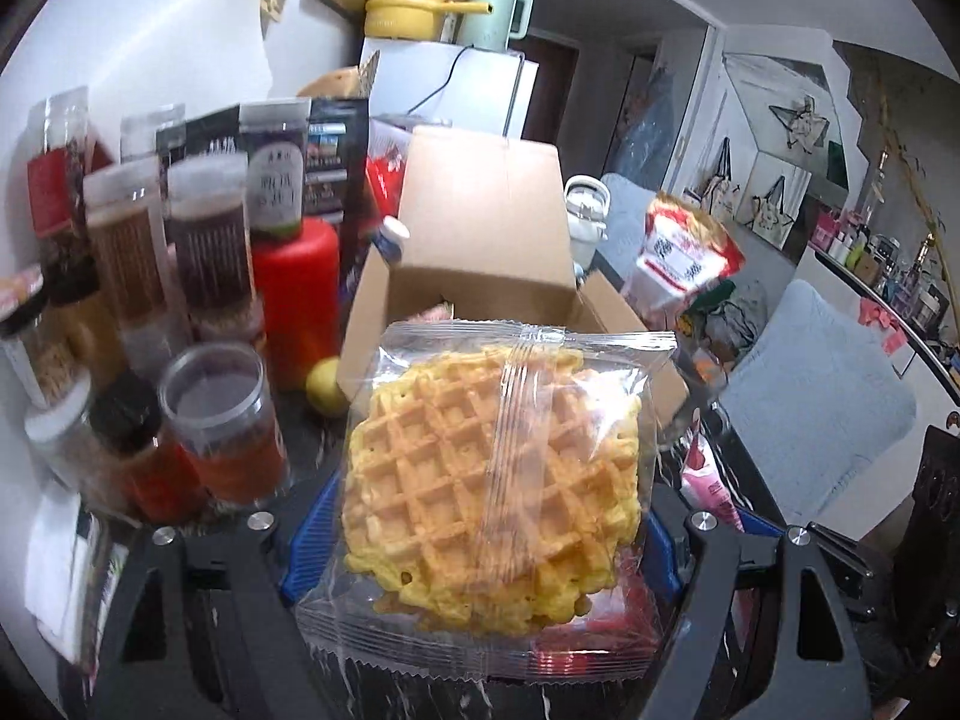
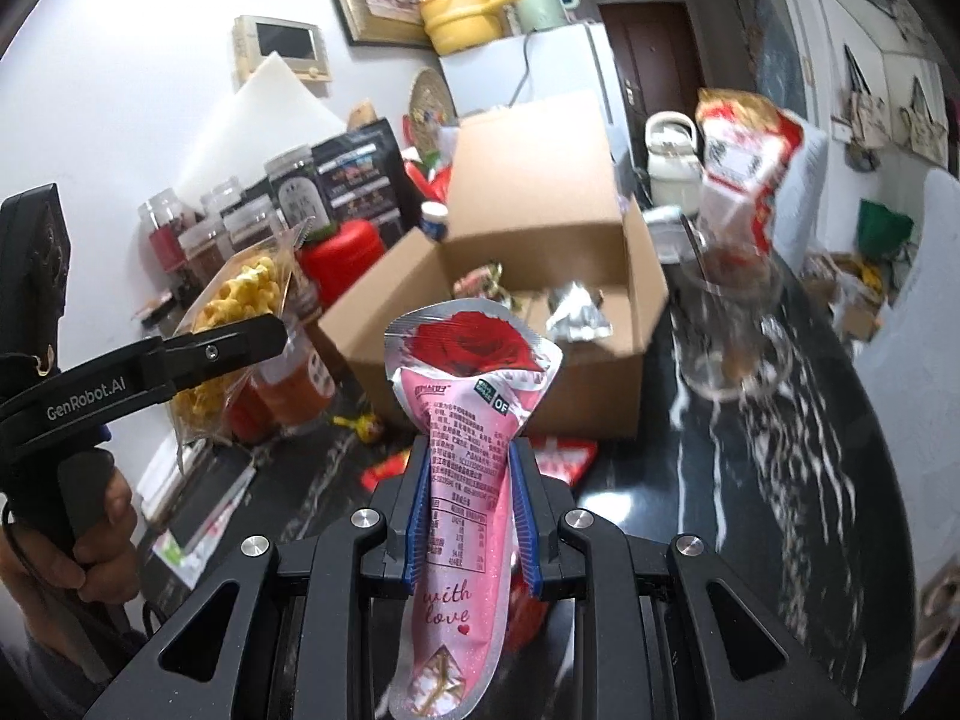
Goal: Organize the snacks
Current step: 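Carry the waffle and pink pouch with both grippers over the cardboard box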
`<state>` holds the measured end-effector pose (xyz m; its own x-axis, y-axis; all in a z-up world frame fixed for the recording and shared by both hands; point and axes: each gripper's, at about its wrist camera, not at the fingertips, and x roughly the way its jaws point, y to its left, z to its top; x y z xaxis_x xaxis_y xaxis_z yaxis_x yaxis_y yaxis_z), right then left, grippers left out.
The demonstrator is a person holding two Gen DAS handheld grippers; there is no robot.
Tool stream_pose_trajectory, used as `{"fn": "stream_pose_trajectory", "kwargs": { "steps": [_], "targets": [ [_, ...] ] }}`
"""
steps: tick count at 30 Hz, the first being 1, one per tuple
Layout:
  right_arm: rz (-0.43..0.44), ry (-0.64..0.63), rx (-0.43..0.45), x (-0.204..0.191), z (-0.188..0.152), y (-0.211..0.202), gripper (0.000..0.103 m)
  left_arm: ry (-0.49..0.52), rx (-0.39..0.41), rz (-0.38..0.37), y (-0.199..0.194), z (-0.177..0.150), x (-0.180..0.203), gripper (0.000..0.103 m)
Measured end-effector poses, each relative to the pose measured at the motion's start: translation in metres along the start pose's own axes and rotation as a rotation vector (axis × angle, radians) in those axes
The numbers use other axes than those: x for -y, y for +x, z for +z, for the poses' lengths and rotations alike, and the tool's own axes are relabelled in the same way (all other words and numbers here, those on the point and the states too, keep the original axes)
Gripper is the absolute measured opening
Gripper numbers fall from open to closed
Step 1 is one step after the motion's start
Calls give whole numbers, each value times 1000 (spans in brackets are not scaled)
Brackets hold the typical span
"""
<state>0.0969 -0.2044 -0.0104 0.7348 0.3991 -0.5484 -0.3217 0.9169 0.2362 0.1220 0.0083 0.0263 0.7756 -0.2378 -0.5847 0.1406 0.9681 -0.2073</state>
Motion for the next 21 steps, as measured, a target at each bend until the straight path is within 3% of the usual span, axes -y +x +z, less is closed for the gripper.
{"fn": "stream_pose_trajectory", "kwargs": {
  "steps": [21],
  "targets": [
    [-15,-108,54,14,95,66,24,11,63,32,67,77,-16,81]
  ]
}}
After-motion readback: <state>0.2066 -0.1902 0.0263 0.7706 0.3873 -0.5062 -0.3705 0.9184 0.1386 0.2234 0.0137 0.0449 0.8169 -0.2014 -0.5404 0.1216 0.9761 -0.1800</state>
